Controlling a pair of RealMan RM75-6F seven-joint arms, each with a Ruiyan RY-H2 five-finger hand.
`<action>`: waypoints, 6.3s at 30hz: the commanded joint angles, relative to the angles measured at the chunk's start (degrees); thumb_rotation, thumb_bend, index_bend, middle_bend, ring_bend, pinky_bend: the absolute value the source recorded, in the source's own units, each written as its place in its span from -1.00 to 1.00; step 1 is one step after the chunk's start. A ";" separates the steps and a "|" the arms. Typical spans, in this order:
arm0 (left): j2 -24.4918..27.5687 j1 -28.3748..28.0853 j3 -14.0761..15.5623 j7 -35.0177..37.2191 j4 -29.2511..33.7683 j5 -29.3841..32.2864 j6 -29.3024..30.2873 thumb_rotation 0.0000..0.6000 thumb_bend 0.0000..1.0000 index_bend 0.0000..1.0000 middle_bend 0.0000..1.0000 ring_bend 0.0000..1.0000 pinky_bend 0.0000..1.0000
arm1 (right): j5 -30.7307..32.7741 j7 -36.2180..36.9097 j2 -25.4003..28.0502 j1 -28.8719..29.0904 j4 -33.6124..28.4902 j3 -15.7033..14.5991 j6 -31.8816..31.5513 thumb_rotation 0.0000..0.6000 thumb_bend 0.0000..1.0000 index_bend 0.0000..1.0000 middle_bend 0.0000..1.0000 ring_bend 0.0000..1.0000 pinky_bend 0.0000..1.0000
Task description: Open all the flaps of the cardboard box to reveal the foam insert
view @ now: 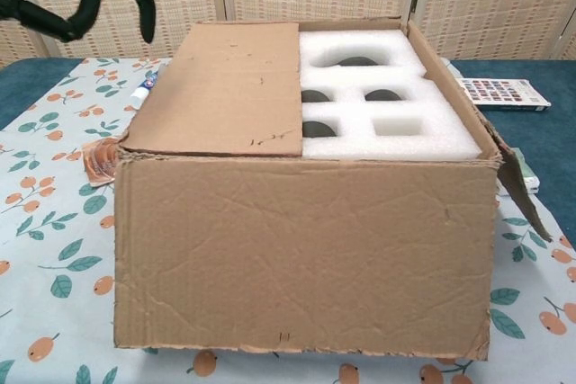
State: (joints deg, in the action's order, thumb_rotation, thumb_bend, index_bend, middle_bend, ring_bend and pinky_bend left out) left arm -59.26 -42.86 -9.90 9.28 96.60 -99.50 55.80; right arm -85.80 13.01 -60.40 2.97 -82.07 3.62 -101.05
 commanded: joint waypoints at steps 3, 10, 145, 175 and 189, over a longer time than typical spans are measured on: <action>-4.25 -5.86 -0.94 2.11 -1.28 1.50 -5.76 1.00 1.00 -0.02 -0.84 -1.00 -1.00 | 0.34 2.72 0.01 -1.40 0.74 1.22 -1.44 -0.23 0.28 -0.17 -1.00 -0.98 -1.00; -9.79 -12.90 -1.77 4.12 -5.85 2.15 -10.47 1.00 1.00 -0.02 -0.85 -1.00 -1.00 | 1.02 5.68 0.29 -2.24 1.53 2.30 -0.70 -0.22 0.28 -0.16 -1.00 -0.98 -1.00; -3.00 -17.93 -3.67 -34.58 0.46 37.77 -3.01 1.00 1.00 0.23 -0.86 -1.00 -1.00 | -1.44 16.33 1.52 1.00 3.66 2.21 13.69 -0.23 0.28 -0.15 -1.00 -0.99 -1.00; 0.52 -5.02 -6.11 -7.41 -16.27 40.38 -3.31 1.00 1.00 -0.46 -0.86 -1.00 -1.00 | 0.61 14.92 0.94 0.81 2.33 2.54 14.55 -0.10 0.28 -0.20 -1.00 -0.99 -1.00; 6.22 16.48 4.38 -12.12 -1.74 27.74 20.15 1.00 0.16 -0.96 -1.00 -1.00 -1.00 | 12.44 0.08 -1.54 0.95 -0.07 7.30 16.99 0.81 0.24 -0.70 -1.00 -1.00 -1.00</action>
State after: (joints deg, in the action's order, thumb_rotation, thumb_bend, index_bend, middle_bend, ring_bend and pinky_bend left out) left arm -52.57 -33.13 -8.55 -1.53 93.28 -68.58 67.56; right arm -76.28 15.93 -61.46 3.71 -81.13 9.51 -85.71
